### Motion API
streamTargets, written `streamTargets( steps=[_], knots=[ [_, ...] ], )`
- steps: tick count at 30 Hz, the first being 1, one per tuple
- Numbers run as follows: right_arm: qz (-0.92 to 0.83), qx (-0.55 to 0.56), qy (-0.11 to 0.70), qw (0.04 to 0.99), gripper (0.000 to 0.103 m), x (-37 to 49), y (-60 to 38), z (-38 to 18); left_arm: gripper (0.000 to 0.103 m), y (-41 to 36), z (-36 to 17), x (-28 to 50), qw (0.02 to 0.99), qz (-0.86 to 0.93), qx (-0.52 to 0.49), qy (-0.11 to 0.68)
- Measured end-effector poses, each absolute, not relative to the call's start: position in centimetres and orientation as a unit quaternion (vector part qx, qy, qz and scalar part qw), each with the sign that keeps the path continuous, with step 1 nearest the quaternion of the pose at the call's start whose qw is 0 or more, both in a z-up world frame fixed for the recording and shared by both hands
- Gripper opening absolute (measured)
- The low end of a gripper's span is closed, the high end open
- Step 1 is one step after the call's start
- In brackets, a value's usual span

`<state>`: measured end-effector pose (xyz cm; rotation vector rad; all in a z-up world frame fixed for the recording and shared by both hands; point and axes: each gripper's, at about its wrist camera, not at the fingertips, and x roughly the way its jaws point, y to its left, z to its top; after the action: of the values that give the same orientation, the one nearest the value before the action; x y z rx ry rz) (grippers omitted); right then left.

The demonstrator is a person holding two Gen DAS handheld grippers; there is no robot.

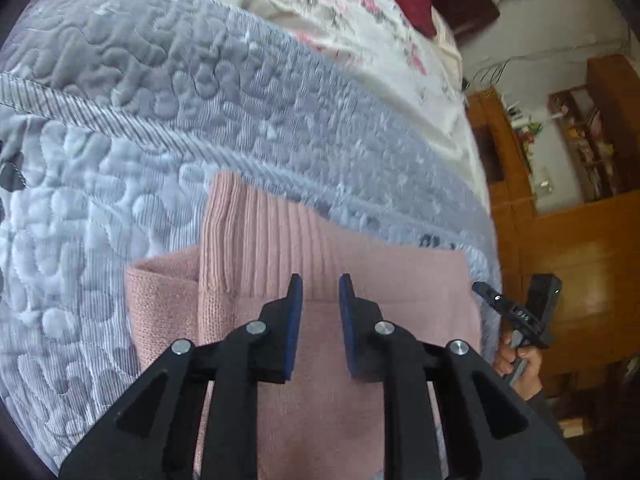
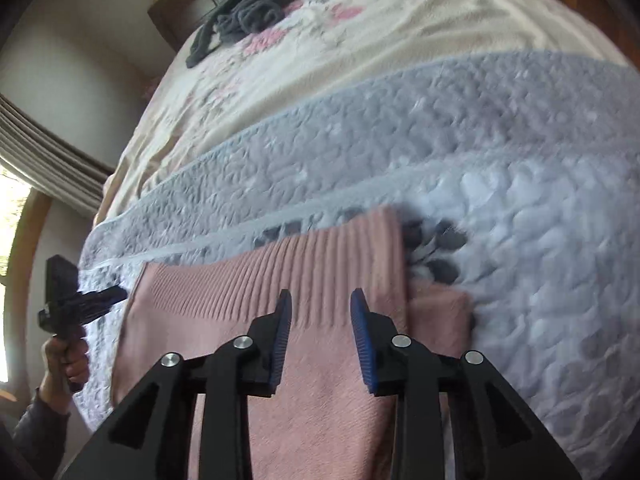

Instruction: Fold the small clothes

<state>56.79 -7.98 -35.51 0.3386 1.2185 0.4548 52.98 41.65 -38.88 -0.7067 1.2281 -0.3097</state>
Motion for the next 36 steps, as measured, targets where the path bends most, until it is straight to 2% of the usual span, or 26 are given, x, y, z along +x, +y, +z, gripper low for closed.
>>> streamTargets(
  steps=[1, 2, 4, 5, 7, 10, 13, 14, 16, 17, 19, 23, 25, 26, 27, 29, 30, 31, 32, 33, 35, 36],
  knots=[
    [0.207, 0.153, 0.577, 0.775, 0.027, 56.7, -7.9, -36.7, 0.016, 41.5, -40.2, 53.1, 0.744, -0.118, -0.307, 0.581],
    [0.200, 0.151, 0.579, 0.776, 0.016, 56.9, -8.0, -37.6, 0.002, 41.7, -41.4, 52.9, 0.740, -0.098, -0.298, 0.595],
    [0.182, 0.179, 0.582, 0.772, 0.000, 57.6, -9.5, -38.4, 0.001, 42.5, -42.0, 52.9, 0.734, -0.087, -0.319, 0.594],
    [0.174, 0.195, 0.583, 0.769, 0.000, 57.6, -10.0, -38.2, 0.001, 42.7, -41.2, 52.8, 0.740, -0.079, -0.317, 0.588],
    [0.189, 0.204, 0.572, 0.772, 0.006, 56.6, -9.6, -36.4, 0.000, 42.3, -38.5, 51.9, 0.756, -0.108, -0.319, 0.561],
    [0.272, 0.221, 0.566, 0.746, 0.006, 54.0, -7.0, -34.8, 0.001, 39.9, -35.3, 49.4, 0.757, -0.210, -0.314, 0.533],
    [0.310, 0.216, 0.599, 0.706, 0.007, 52.4, -3.9, -37.3, 0.004, 37.1, -37.7, 47.5, 0.740, -0.220, -0.274, 0.574],
    [0.291, 0.198, 0.610, 0.710, 0.002, 52.1, -3.5, -38.7, 0.002, 36.7, -39.5, 47.3, 0.735, -0.192, -0.254, 0.598],
    [0.278, 0.200, 0.604, 0.719, 0.000, 51.8, -3.8, -39.9, 0.001, 37.4, -41.3, 47.2, 0.722, -0.175, -0.286, 0.605],
    [0.269, 0.202, 0.602, 0.724, 0.000, 51.6, -3.7, -39.4, 0.001, 37.8, -40.9, 47.2, 0.726, -0.167, -0.299, 0.597],
    [0.281, 0.197, 0.588, 0.732, 0.007, 50.4, -2.9, -37.2, 0.000, 37.6, -38.8, 46.7, 0.735, -0.186, -0.310, 0.573],
    [0.350, 0.182, 0.591, 0.704, 0.007, 46.1, 0.2, -35.9, 0.003, 34.2, -36.0, 42.6, 0.733, -0.262, -0.296, 0.553],
    [0.347, 0.157, 0.617, 0.688, 0.007, 44.6, 1.7, -38.2, 0.003, 32.2, -37.7, 40.6, 0.729, -0.250, -0.259, 0.582],
    [0.336, 0.145, 0.627, 0.687, 0.001, 44.2, 1.9, -39.6, 0.004, 31.6, -39.3, 39.9, 0.723, -0.234, -0.251, 0.600],
    [0.330, 0.147, 0.626, 0.691, 0.000, 43.9, 1.7, -40.6, 0.001, 31.5, -40.9, 39.2, 0.718, -0.212, -0.244, 0.616],
    [0.322, 0.159, 0.628, 0.690, 0.000, 43.7, 0.9, -40.4, 0.001, 32.2, -41.7, 38.2, 0.720, -0.197, -0.260, 0.613],
    [0.320, 0.160, 0.625, 0.694, 0.005, 43.4, 0.6, -39.5, 0.001, 32.6, -40.8, 37.8, 0.726, -0.197, -0.270, 0.601],
    [0.321, 0.161, 0.615, 0.702, 0.010, 43.0, 0.0, -38.3, 0.008, 32.7, -39.9, 37.6, 0.731, -0.205, -0.279, 0.588],
    [0.321, 0.163, 0.606, 0.709, 0.013, 42.4, -0.8, -37.4, 0.010, 32.9, -39.1, 37.1, 0.734, -0.213, -0.288, 0.577],
    [0.319, 0.170, 0.602, 0.712, 0.013, 41.8, -2.0, -36.9, 0.013, 33.0, -38.8, 36.5, 0.737, -0.215, -0.287, 0.573],
    [0.288, 0.168, 0.606, 0.722, 0.012, 41.3, -4.3, -37.3, 0.013, 33.5, -39.8, 35.7, 0.739, -0.188, -0.268, 0.589],
    [0.271, 0.173, 0.610, 0.724, 0.001, 41.0, -6.0, -38.0, 0.003, 34.2, -41.0, 35.4, 0.732, -0.178, -0.270, 0.600]
  ],
)
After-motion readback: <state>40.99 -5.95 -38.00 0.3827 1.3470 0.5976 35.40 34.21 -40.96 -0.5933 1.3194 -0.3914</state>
